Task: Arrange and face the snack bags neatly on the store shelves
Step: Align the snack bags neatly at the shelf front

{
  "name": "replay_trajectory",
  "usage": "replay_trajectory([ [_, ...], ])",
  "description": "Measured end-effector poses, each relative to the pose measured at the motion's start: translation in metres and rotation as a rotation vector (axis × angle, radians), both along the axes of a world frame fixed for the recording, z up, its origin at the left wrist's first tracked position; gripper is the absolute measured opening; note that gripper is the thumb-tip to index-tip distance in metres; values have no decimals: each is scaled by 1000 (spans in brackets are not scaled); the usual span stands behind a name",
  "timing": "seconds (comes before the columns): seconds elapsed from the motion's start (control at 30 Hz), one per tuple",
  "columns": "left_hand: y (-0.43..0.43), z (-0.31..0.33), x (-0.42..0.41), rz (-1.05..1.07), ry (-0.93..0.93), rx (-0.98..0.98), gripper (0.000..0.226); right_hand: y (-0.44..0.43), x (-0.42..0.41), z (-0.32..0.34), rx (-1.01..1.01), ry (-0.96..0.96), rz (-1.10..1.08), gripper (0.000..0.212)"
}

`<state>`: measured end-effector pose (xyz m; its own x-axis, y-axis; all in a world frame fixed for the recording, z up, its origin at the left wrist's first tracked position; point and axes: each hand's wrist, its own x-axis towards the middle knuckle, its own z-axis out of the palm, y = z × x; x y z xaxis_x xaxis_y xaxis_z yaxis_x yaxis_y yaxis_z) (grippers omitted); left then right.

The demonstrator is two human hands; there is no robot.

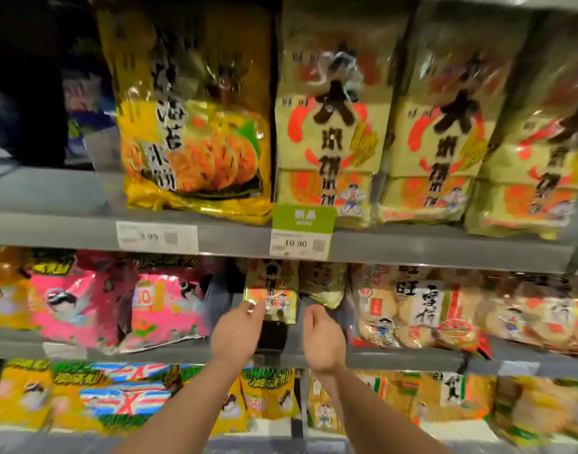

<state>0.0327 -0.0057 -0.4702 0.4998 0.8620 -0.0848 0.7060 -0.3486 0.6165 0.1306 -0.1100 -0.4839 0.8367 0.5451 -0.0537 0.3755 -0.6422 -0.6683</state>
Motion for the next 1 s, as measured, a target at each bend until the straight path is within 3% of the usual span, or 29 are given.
replay_trajectory([
  [0.27,54,-104,41,78,-202,193,38,51,47,-92,237,47,-24,31],
  [0.37,68,-119,56,95,-214,81,59,74,52,-109,240,79,-16,51],
  [0.57,70,-123,70,108,-269,-47,64,85,54,-117,176,129,49,65],
  [0.8,84,-121,72,185,-509,-238,98,91,65,-121,200,105,88,41],
  [0.9,85,-125,71,211,-593,-176,83,94,67,-124,262,29,21,49],
  [1.0,79,-120,68,249,-664,-147,72,85,64,-119,418,-146,-80,42],
])
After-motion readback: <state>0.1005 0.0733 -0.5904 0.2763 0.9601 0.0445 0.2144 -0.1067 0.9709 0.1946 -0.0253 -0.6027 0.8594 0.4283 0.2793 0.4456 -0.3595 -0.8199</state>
